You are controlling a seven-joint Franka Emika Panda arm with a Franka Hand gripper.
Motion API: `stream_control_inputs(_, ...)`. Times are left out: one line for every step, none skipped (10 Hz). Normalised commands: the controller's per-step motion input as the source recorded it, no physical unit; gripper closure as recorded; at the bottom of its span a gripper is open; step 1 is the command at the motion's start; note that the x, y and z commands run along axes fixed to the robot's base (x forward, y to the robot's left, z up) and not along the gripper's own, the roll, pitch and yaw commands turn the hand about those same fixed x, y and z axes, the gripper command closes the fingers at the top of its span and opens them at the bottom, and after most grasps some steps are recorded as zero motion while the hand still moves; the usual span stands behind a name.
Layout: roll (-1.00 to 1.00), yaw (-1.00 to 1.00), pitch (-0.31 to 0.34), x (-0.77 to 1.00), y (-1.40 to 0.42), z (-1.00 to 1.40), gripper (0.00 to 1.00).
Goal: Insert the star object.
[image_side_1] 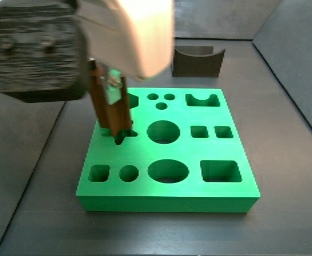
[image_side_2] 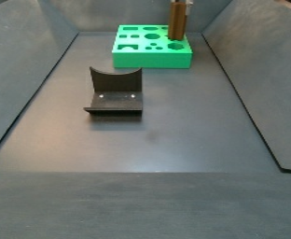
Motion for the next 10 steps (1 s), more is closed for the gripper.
stream_control_inputs(-0.16,-0.33,-0.05,0.15,-0.08,-0.38,1.0)
stream_control_inputs(-0.17,-0.33,-0.049,0.17,-0.12,-0.37,1.0)
stream_control_inputs(-0.16,-0.28,-0.017,0.33,-0.11,-0.38,1.0)
stream_control_inputs(-0.08,-0.16,0.0,0.4,-0.08,-0.35,1.0)
stream_control_inputs(-0.04,0.0,0.03,0.45,-0.06,-0.35,1.0)
stream_control_inputs(0.0,0.0,0.071,0.43,-0.05,-0.33,1.0)
stream_control_inputs(0.0,0.05,0.02,0.08,-0.05,-0.24,1.0)
stream_control_inputs(0.02,0.11,-0.011,-0.13,-0.02,-0.23,1.0)
stream_control_inputs(0.05,0.1,-0.04,-0.3,0.0,-0.17,1.0)
stream_control_inputs(0.09,0.06,-0.034,-0.44,0.0,-0.13,1.0)
